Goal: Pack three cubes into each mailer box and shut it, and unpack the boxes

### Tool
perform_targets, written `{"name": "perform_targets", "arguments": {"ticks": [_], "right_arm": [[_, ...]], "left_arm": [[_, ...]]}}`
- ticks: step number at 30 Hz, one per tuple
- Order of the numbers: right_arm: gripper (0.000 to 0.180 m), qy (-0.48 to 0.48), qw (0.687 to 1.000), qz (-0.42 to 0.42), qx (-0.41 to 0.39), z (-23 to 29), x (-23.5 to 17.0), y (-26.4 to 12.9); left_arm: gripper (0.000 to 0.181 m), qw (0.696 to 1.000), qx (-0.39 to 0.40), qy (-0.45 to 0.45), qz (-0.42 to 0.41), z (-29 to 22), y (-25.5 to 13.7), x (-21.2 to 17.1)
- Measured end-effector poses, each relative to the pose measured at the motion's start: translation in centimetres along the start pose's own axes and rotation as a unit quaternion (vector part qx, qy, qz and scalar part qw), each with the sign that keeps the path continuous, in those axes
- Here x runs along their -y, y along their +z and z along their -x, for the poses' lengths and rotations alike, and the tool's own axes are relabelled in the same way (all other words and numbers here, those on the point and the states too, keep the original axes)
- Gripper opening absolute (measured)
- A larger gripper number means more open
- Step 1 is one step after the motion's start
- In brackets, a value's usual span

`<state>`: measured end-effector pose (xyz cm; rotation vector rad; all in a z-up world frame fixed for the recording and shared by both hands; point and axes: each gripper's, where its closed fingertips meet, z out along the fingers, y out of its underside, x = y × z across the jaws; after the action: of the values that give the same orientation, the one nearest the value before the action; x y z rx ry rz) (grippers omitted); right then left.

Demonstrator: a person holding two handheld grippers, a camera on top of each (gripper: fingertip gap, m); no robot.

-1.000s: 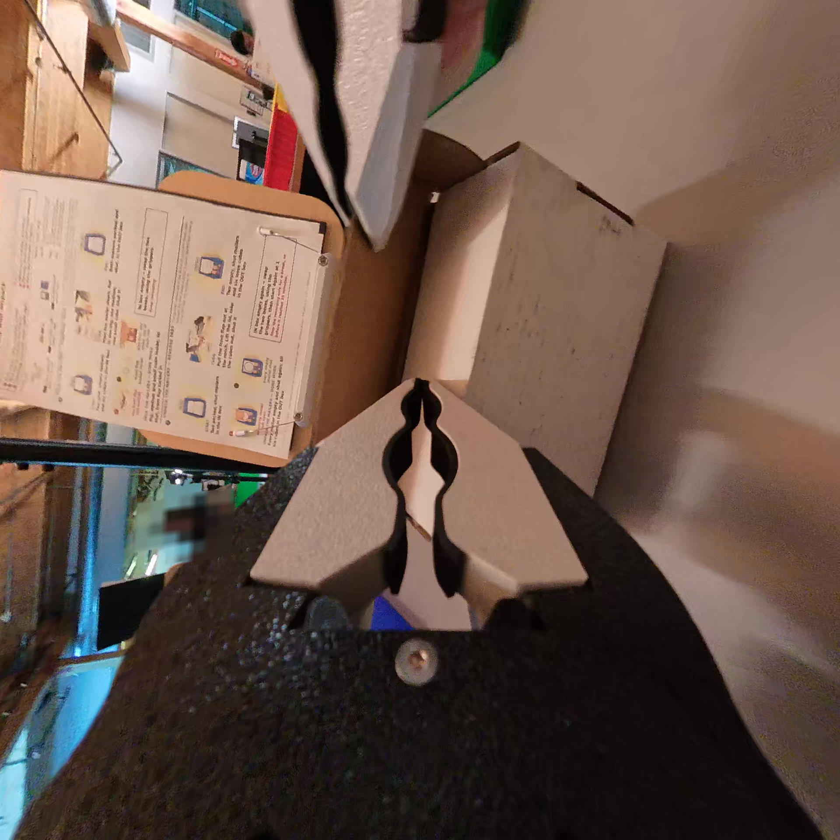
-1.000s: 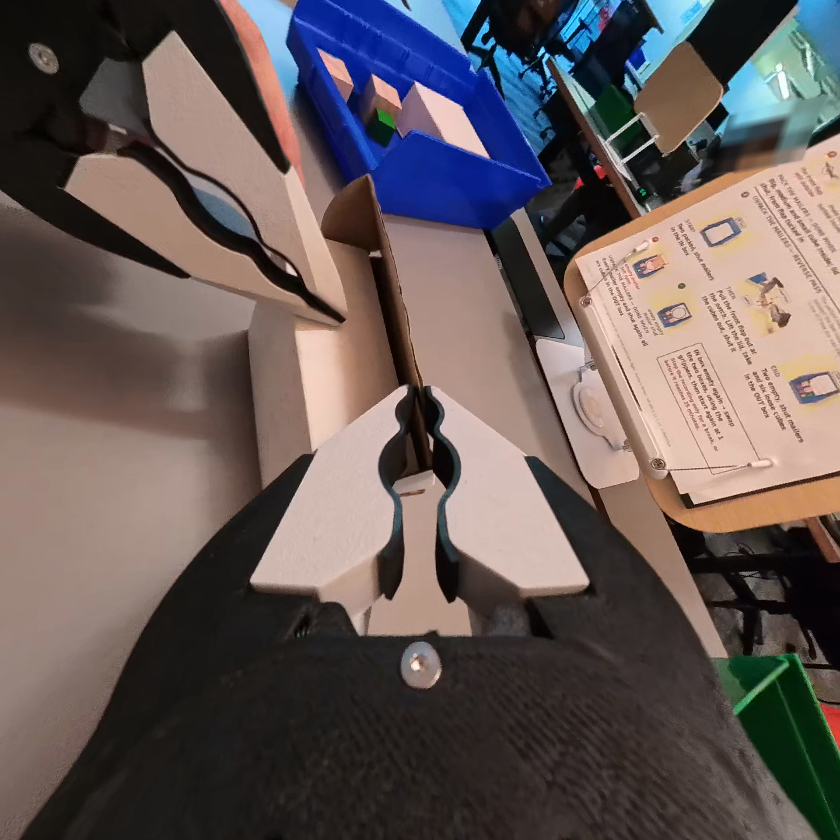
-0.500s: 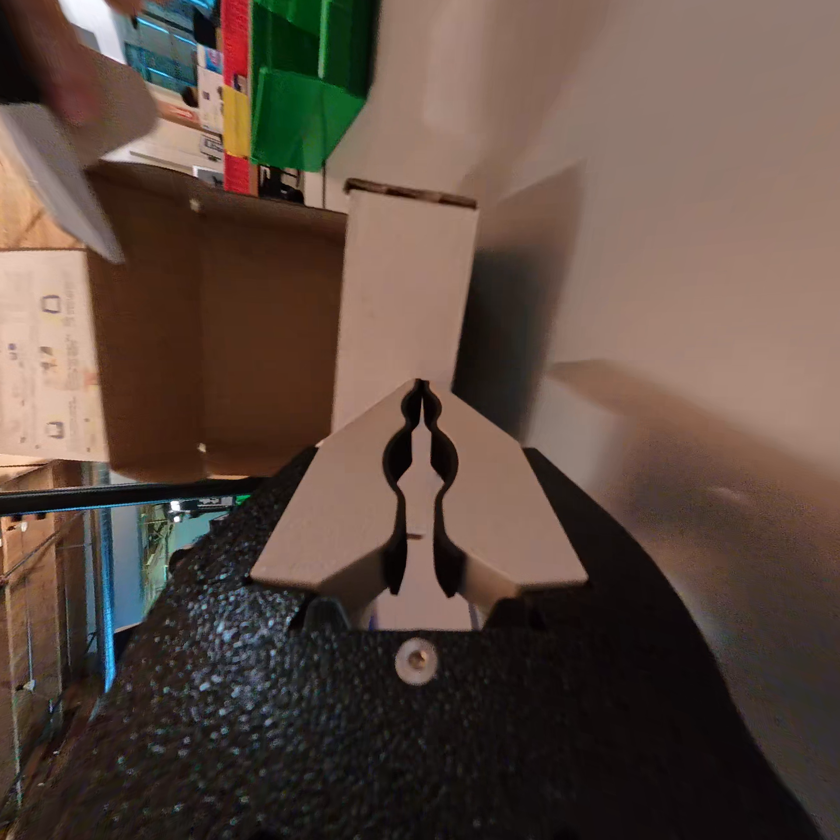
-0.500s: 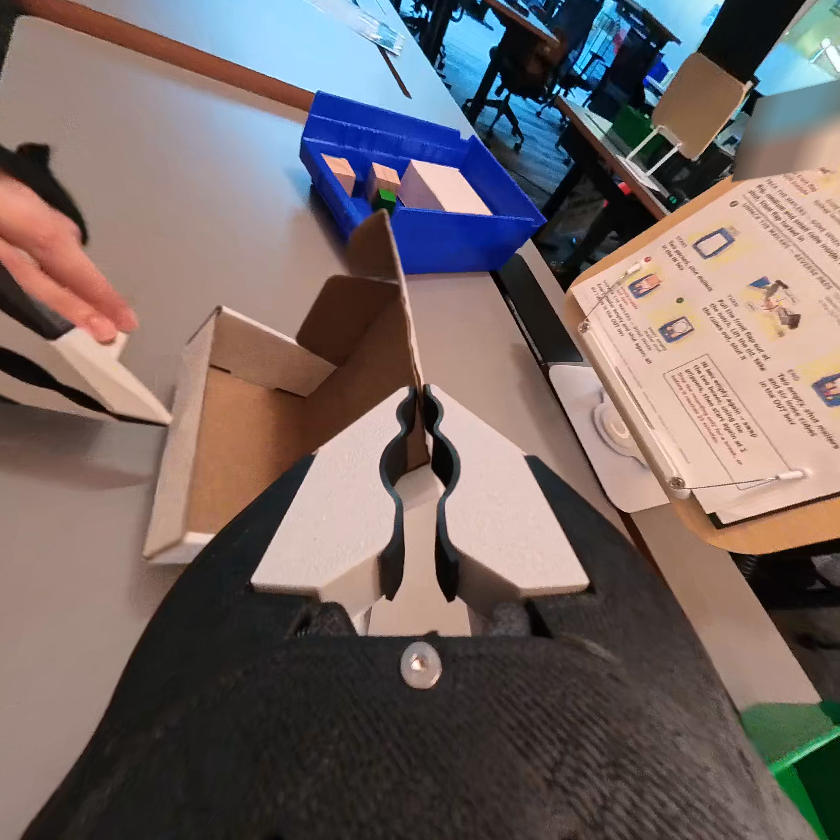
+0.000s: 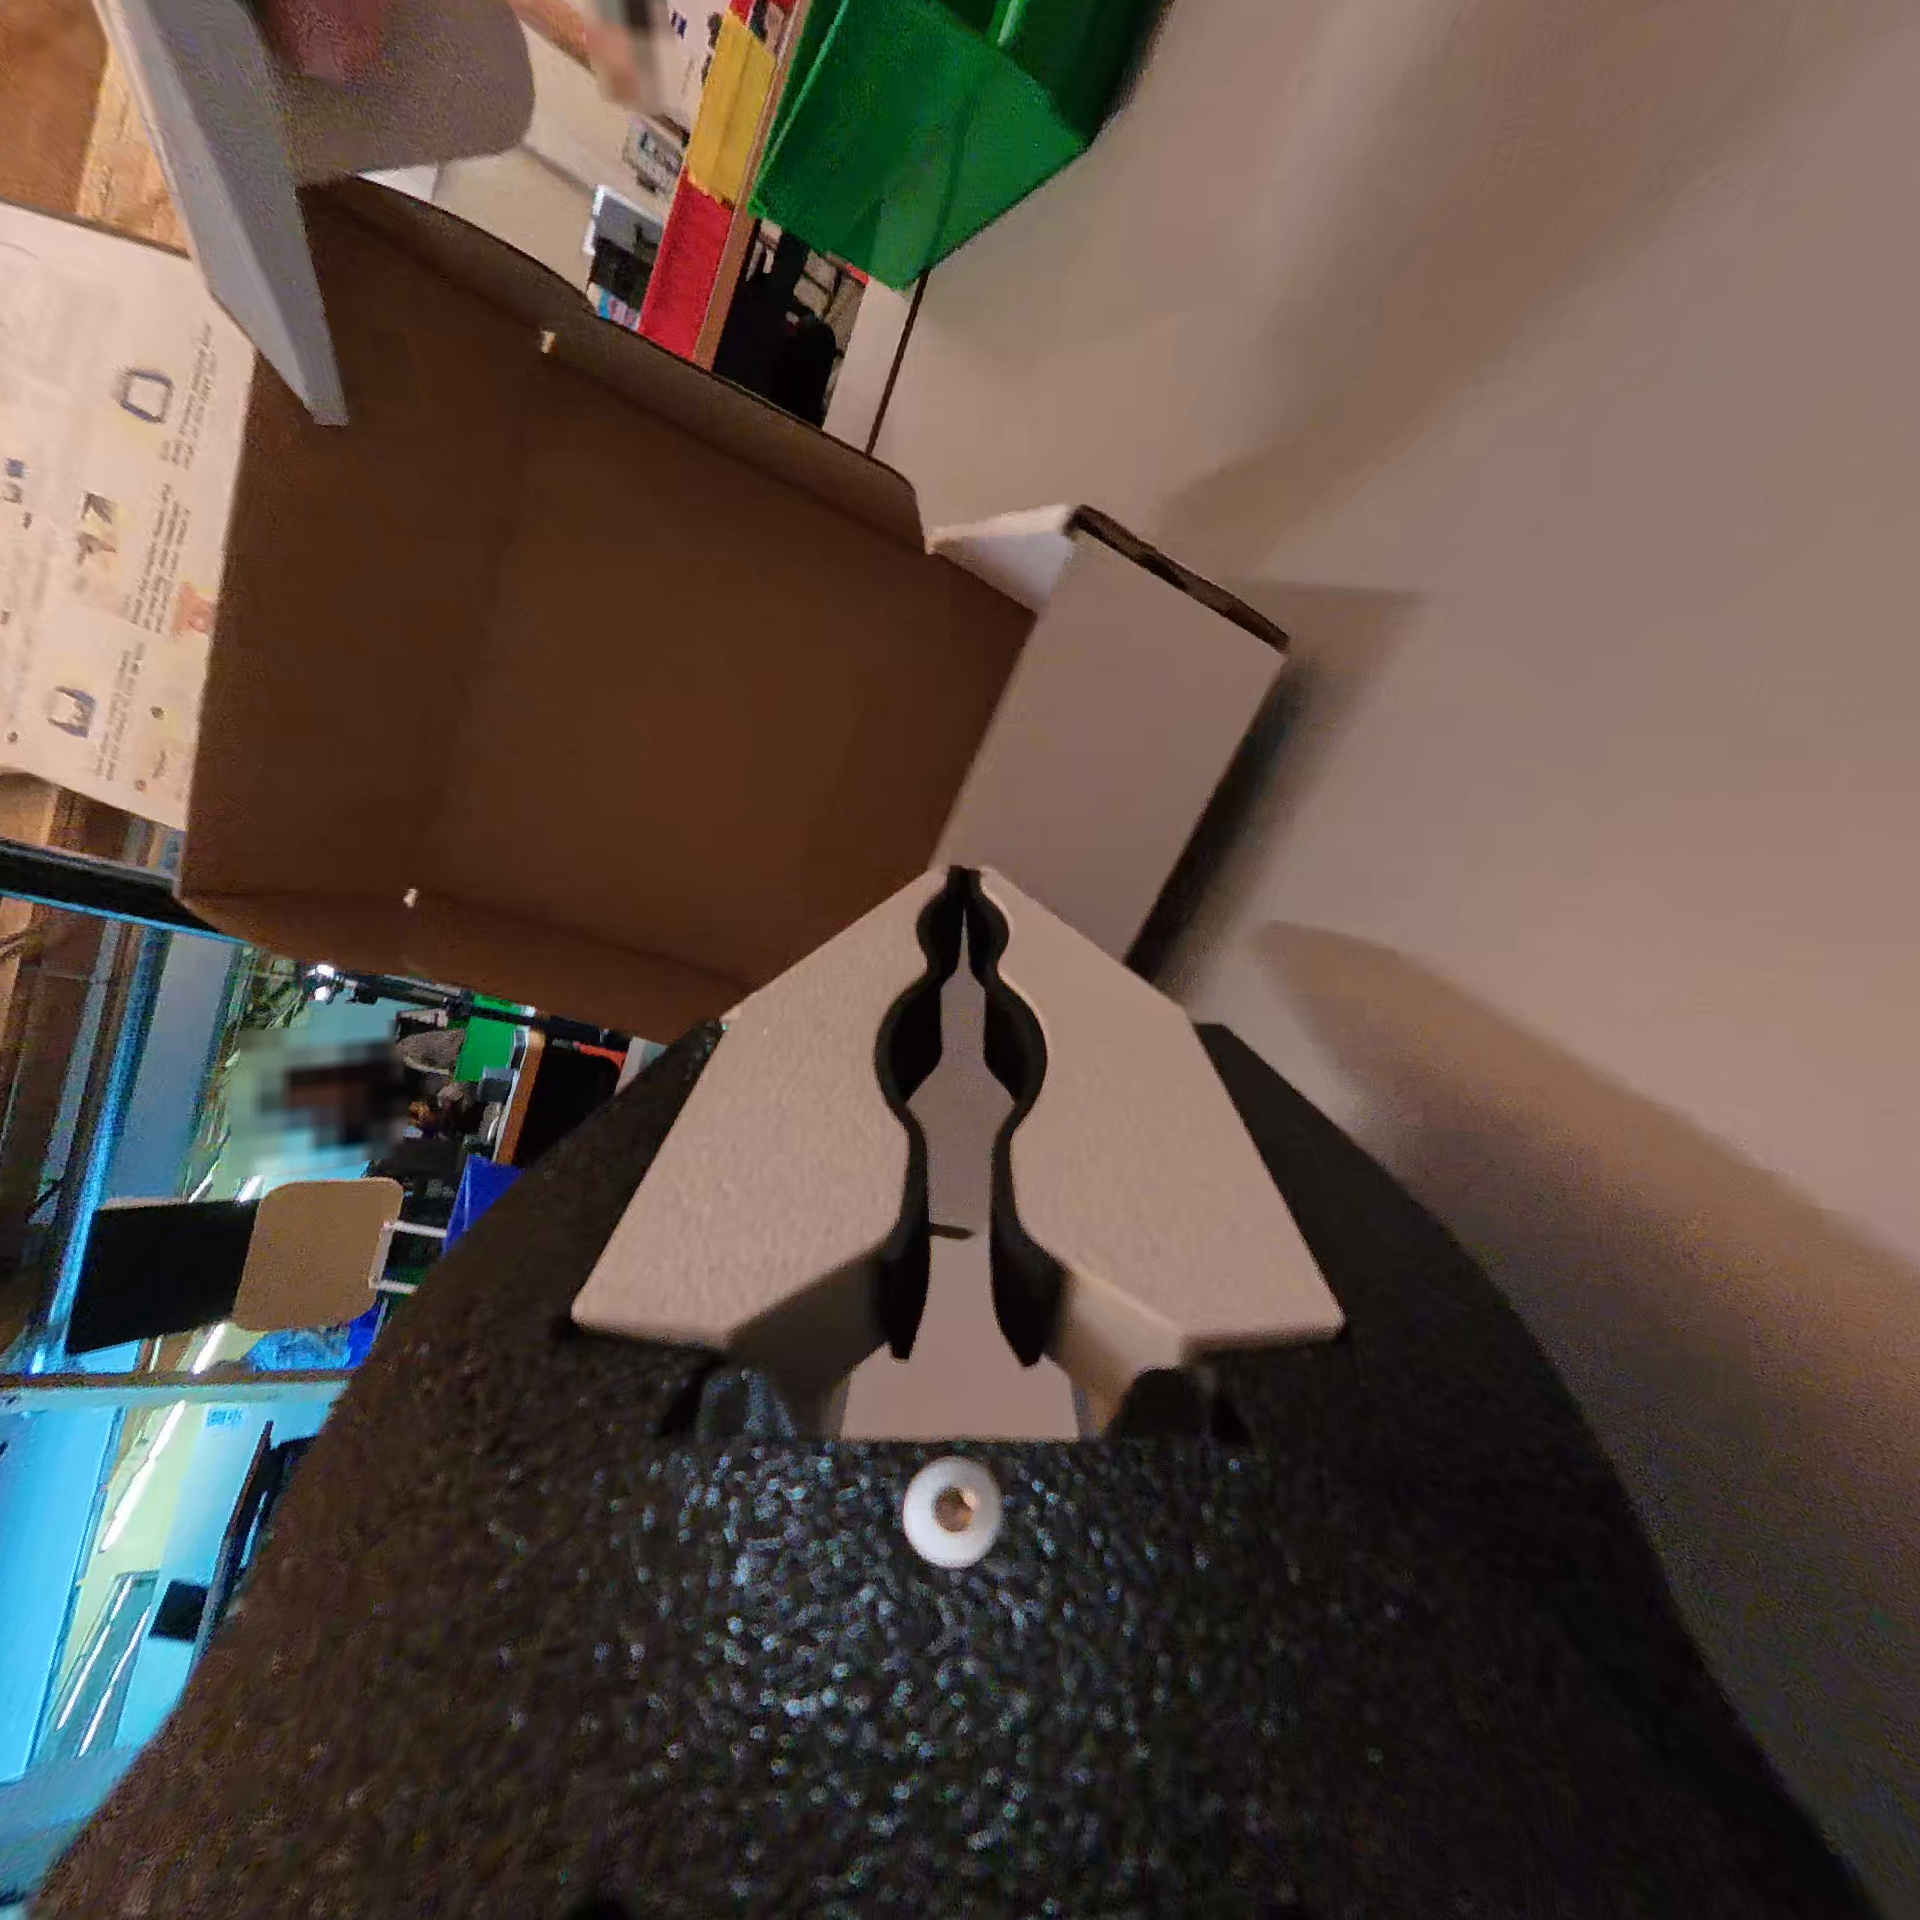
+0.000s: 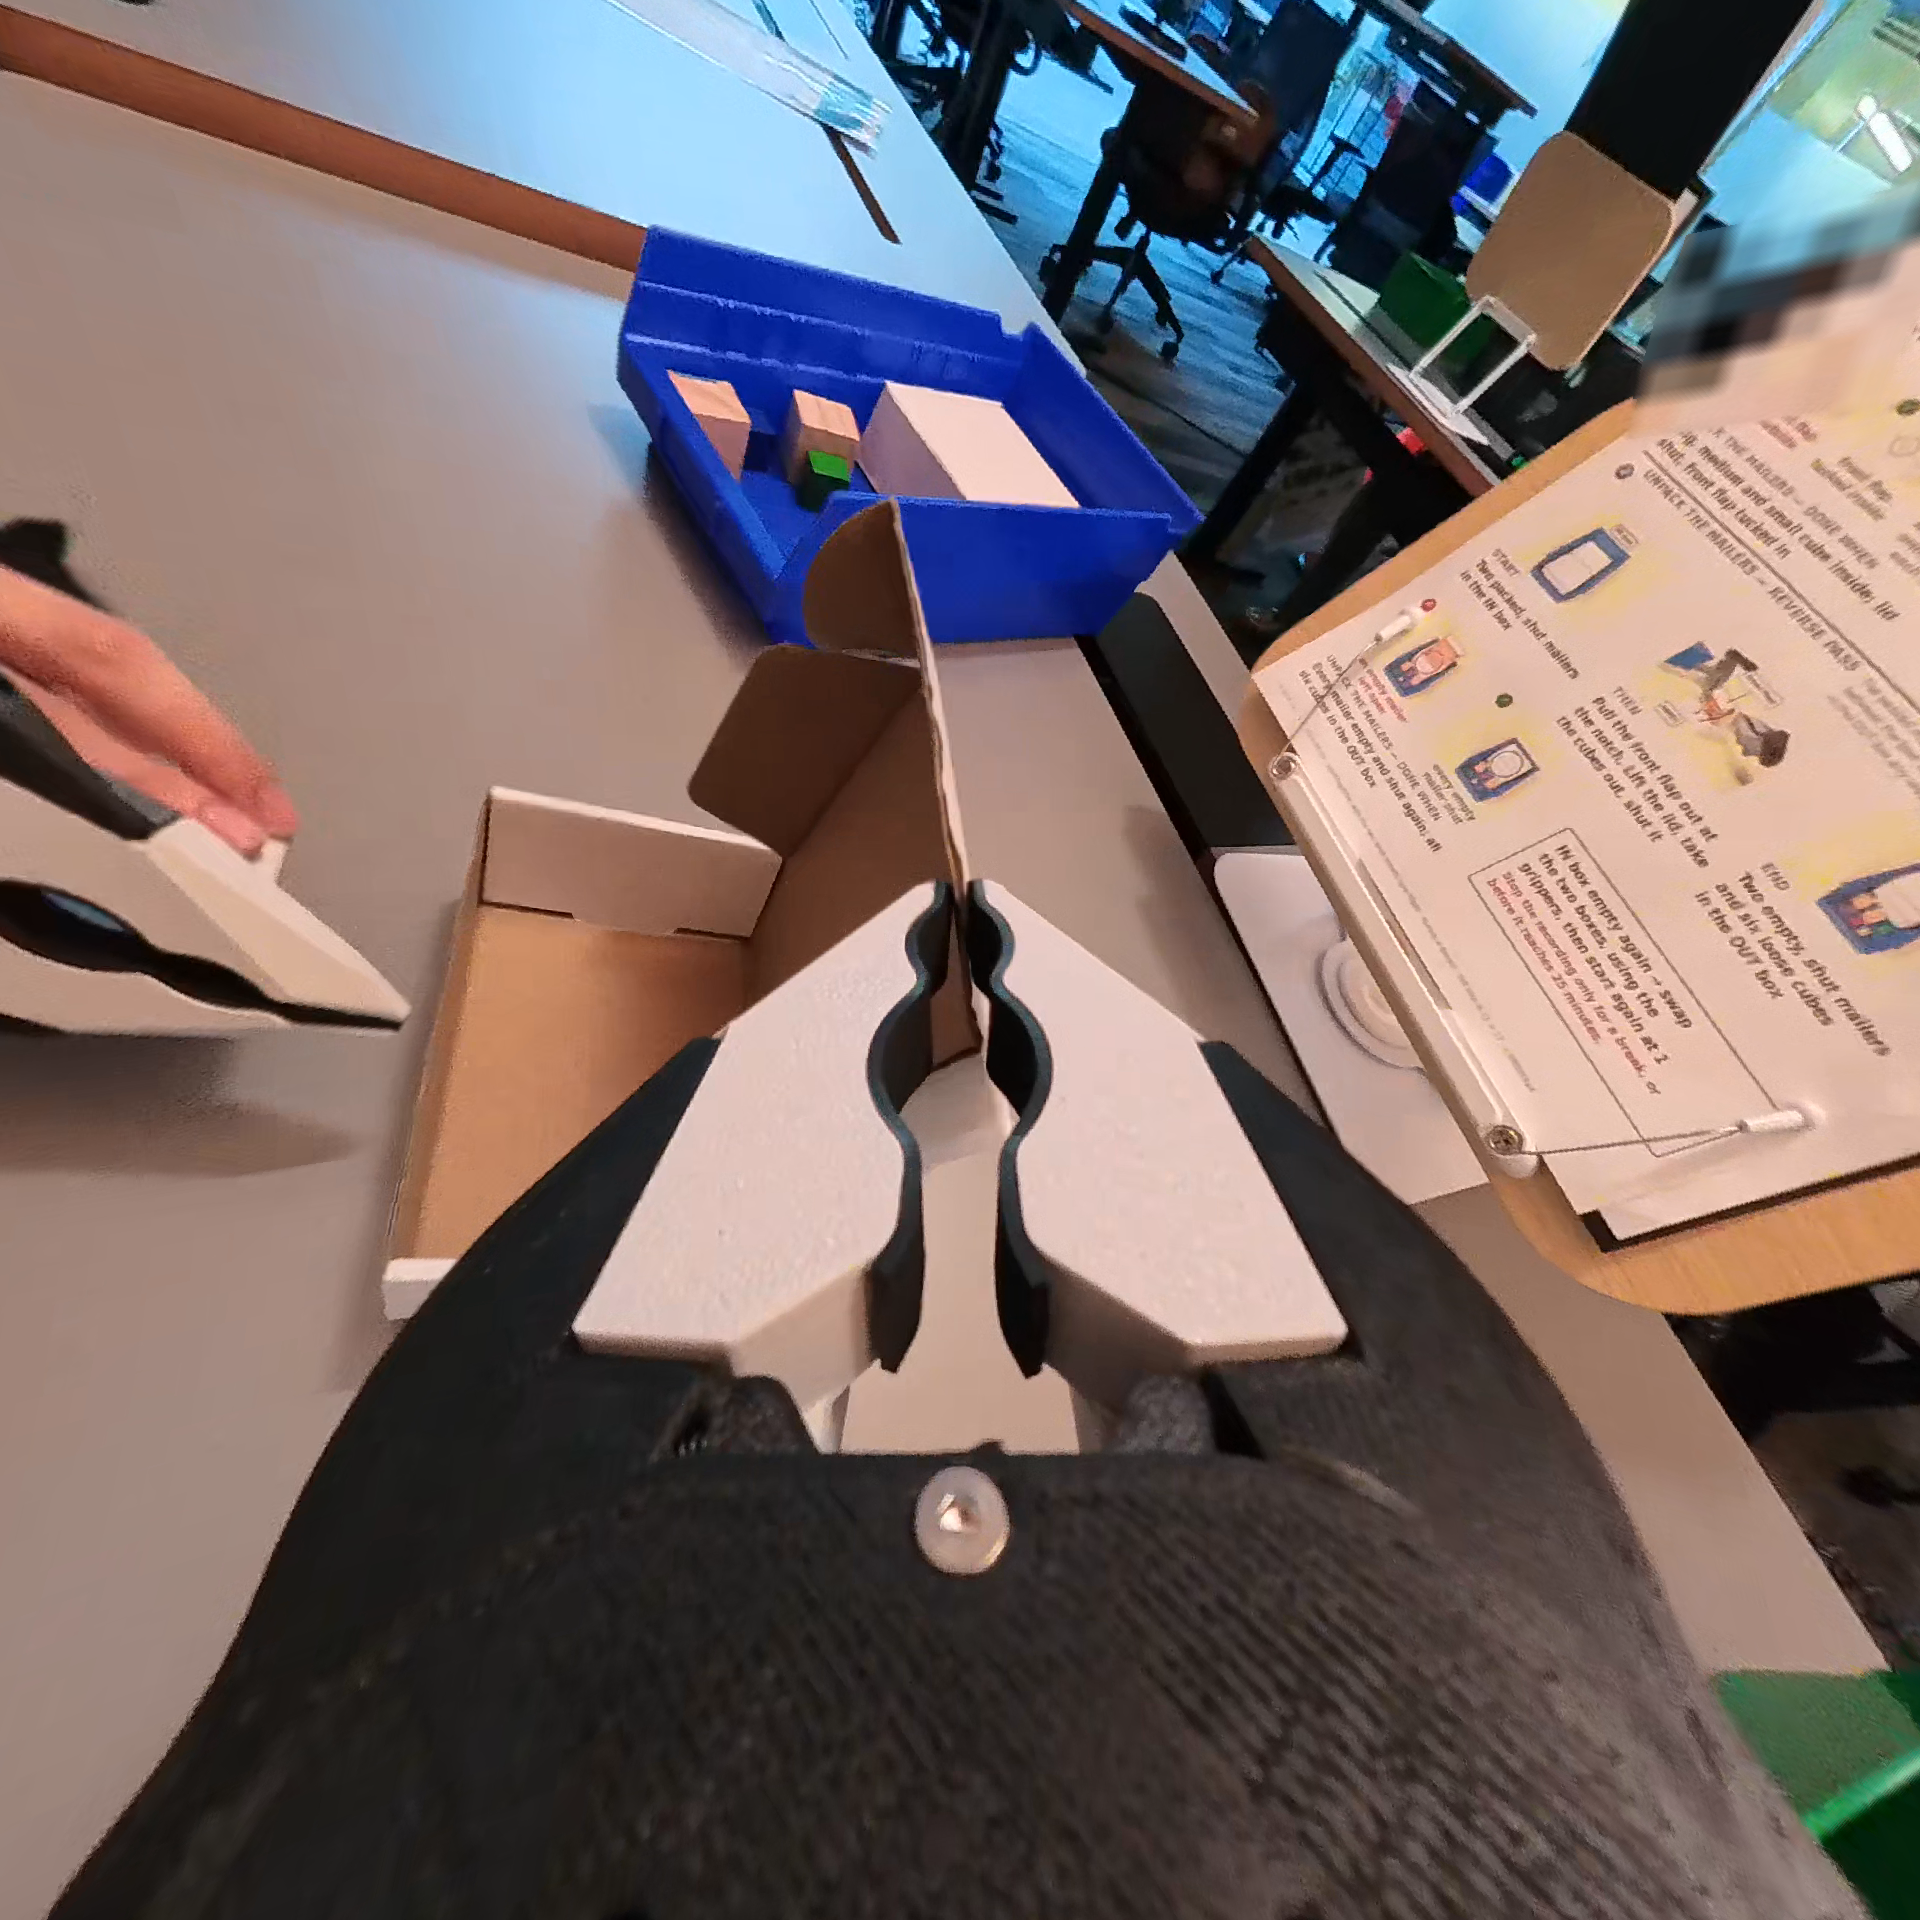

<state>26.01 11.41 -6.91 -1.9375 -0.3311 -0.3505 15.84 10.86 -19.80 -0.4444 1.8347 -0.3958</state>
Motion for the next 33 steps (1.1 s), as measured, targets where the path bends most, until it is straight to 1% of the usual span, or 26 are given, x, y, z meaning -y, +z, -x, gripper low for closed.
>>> {"name": "perform_targets", "arguments": {"ticks": [2, 3, 5, 6, 7, 9, 11, 14, 16, 20, 21, 22, 25, 26, 28, 30, 32, 33], "right_arm": [[0.002, 0.003, 1.0, -0.015, 0.024, 0.1, 0.0, 0.5], [0.002, 0.007, 0.999, -0.028, 0.034, 0.0, 0.1, 0.6], [0.003, 0.022, 0.998, -0.035, 0.055, 0.0, 0.0, 0.7], [0.002, 0.024, 0.997, -0.04, 0.063, -0.1, 0.1, 0.6], [0.002, 0.023, 0.996, -0.048, 0.069, -0.1, 0.2, 0.5], [0.002, 0.03, 0.996, -0.05, 0.072, -0.4, 0.1, 0.6], [0.002, 0.03, 0.997, -0.041, 0.051, -1.5, -0.3, 1.0], [0.007, 0.04, 0.999, -0.011, -0.009, -4.3, -1.7, 1.9], [0.01, 0.058, 0.998, 0.009, -0.028, -5.8, -3.0, 2.8], [0.035, 0.104, 0.99, 0.074, -0.059, -8.2, -7.4, 5.4], [0.035, 0.113, 0.987, 0.09, -0.065, -8.5, -8.6, 5.9], [0.032, 0.122, 0.984, 0.102, -0.086, -9.1, -9.8, 6.2], [0.043, 0.153, 0.971, 0.119, -0.137, -10.4, -12.2, 6.5], [0.051, 0.164, 0.968, 0.119, -0.149, -10.7, -12.6, 6.5], [0.073, 0.183, 0.962, 0.106, -0.174, -11.4, -12.5, 6.1], [0.091, 0.201, 0.961, 0.075, -0.176, -11.5, -10.9, 5.3], [0.107, 0.202, 0.963, 0.042, -0.173, -11.1, -8.8, 4.1], [0.111, 0.197, 0.966, 0.029, -0.165, -10.6, -7.6, 3.6]], "left_arm": [[0.0, 1.0, 0.001, -0.014, 0.01, -0.5, 0.8, -0.3], [0.0, 0.999, 0.011, -0.031, -0.002, 0.0, 0.9, 0.1], [0.0, 0.995, 0.039, -0.088, -0.038, 2.0, 0.6, 1.4], [0.0, 0.991, 0.047, -0.116, -0.043, 3.0, 0.7, 1.6], [0.0, 0.989, 0.045, -0.135, -0.036, 3.6, 1.2, 1.3], [0.0, 0.99, 0.01, -0.141, -0.005, 2.9, 2.8, 0.2], [0.0, 0.991, -0.023, -0.128, 0.019, 1.3, 3.8, -0.6], [0.0, 0.993, -0.009, -0.118, 0.01, 1.0, 3.7, -0.3], [0.0, 0.992, -0.005, -0.123, 0.009, 1.0, 3.7, -0.3], [0.0, 0.992, -0.009, -0.129, 0.009, 0.9, 3.9, -0.1], [0.0, 0.992, -0.009, -0.127, 0.011, 1.0, 3.9, -0.1], [0.0, 0.992, -0.008, -0.126, 0.012, 1.0, 4.0, -0.1], [0.0, 0.991, -0.006, -0.133, 0.016, 1.1, 4.1, -0.2], [0.0, 0.99, -0.005, -0.137, 0.018, 1.2, 4.2, -0.2], [0.0, 0.99, -0.005, -0.141, 0.022, 1.3, 4.4, -0.3], [0.0, 0.99, -0.006, -0.141, 0.026, 1.4, 4.6, -0.3], [0.0, 0.989, -0.008, -0.142, 0.025, 1.3, 4.6, 0.0], [0.0, 0.989, -0.01, -0.144, 0.022, 1.3, 4.6, 0.1]]}}
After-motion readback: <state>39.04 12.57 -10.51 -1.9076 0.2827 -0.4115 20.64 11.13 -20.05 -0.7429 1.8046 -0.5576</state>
